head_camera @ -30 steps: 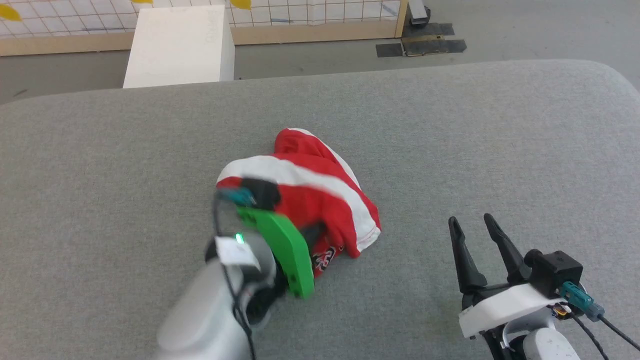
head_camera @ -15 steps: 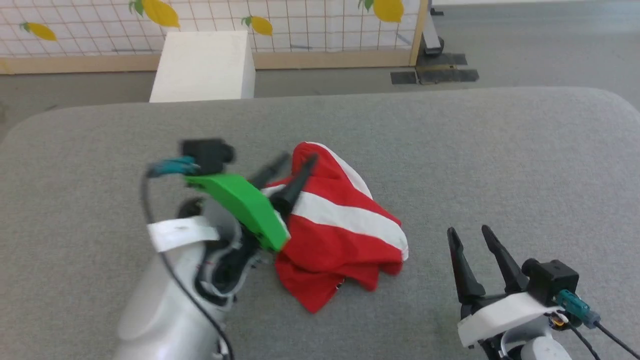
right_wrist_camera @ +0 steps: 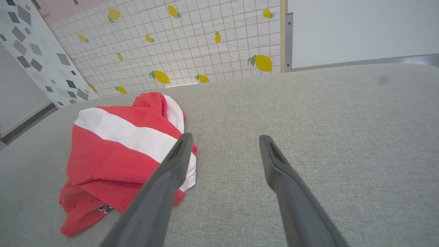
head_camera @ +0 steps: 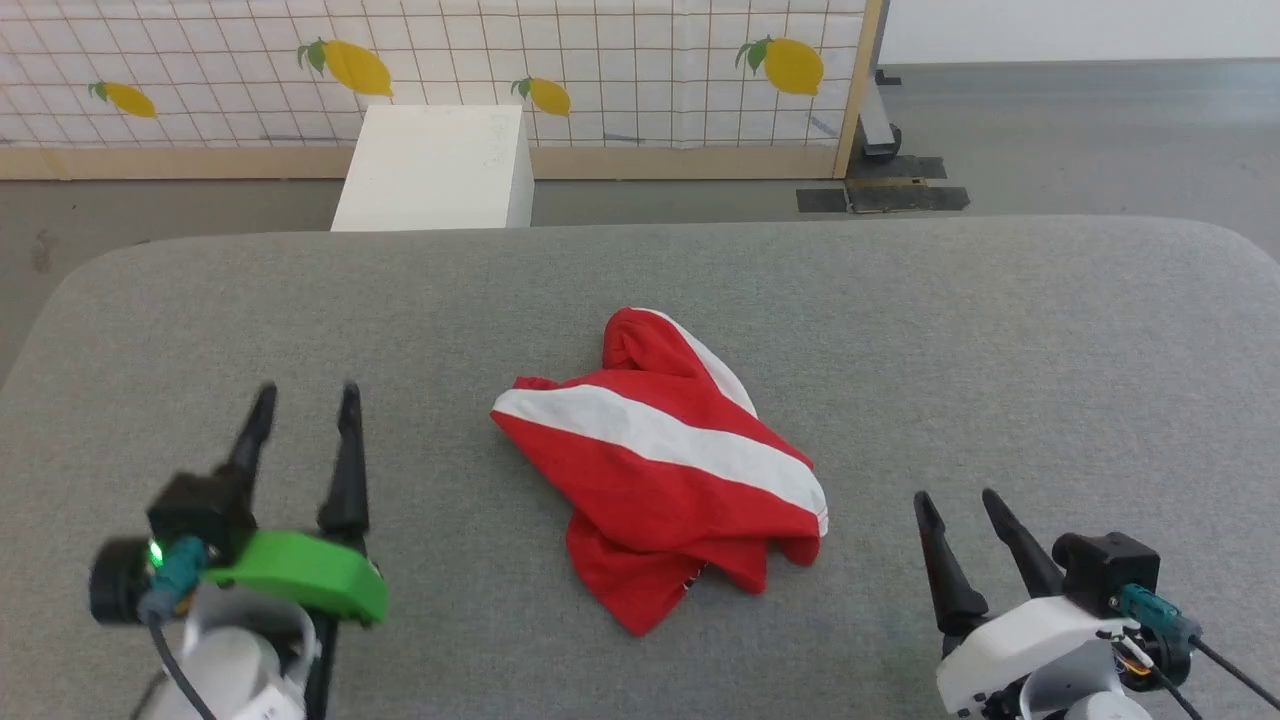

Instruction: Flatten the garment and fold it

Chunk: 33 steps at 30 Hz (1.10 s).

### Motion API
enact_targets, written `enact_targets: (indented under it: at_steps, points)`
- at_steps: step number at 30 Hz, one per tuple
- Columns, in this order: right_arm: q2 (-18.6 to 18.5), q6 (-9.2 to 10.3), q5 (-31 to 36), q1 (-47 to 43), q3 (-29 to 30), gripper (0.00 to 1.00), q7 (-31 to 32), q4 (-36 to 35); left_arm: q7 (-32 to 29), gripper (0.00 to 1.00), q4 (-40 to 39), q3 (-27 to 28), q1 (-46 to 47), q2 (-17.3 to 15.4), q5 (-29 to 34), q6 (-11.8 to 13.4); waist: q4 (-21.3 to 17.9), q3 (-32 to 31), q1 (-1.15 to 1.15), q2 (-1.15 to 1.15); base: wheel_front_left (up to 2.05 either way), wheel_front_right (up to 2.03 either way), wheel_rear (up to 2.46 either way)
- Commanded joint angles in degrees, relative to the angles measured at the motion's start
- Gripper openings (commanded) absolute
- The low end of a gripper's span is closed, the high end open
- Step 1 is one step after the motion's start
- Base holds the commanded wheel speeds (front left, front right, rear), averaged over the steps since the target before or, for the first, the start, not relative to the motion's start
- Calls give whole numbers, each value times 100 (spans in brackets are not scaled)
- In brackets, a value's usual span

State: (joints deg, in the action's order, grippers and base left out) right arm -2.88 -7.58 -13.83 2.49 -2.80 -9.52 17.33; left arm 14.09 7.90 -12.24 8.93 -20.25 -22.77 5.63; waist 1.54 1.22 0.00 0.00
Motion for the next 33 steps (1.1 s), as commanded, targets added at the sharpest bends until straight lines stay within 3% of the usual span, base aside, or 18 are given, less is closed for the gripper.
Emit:
enact_targets:
  at_steps: [1, 9, 10, 15, 21, 22, 24, 28, 33]
  points:
    - [1, 9, 52, -38, 62, 100, 167, 33, 48, 100, 64, -29, -183, 89, 23, 42, 33, 22, 0, 0, 0, 0, 0]
    - [1, 9, 350, 714, 12, 100, 1689, 2, 82, 100, 150, -1, -345, 334, -72, -46, 187, 325, 0, 0, 0, 0, 0]
    - [1, 9, 487, 1148, -176, 100, 2268, 105, 85, 100, 165, 9, -241, 370, -118, -140, 273, 479, 0, 0, 0, 0, 0]
    - [1, 9, 863, 1587, -523, 100, 3308, 612, 88, 100, 173, -6, -71, 437, -122, -233, 438, 683, 0, 0, 0, 0, 0]
    - [1, 9, 848, 1705, -701, 100, 3717, 1015, 89, 100, 219, 32, 33, 517, -151, -296, 484, 799, 0, 0, 0, 0, 0]
    - [1, 9, 792, 1719, -710, 43, 3715, 1045, 90, 100, 225, 43, 36, 530, -156, -308, 477, 808, 0, 0, 0, 0, 0]
    - [1, 9, 754, 1768, -670, 0, 3564, 1028, 90, 100, 241, 68, 40, 558, -179, -342, 450, 823, 0, 0, 0, 0, 0]
    - [1, 9, 685, 1860, -461, 0, 3354, 933, 90, 100, 266, 118, 27, 607, -192, -378, 370, 797, 0, 0, 0, 0, 0]
    - [1, 9, 1075, 2071, 531, 0, 3177, 585, 90, 100, 273, 180, 5, 660, -201, -406, 288, 730, 0, 0, 0, 0, 0]
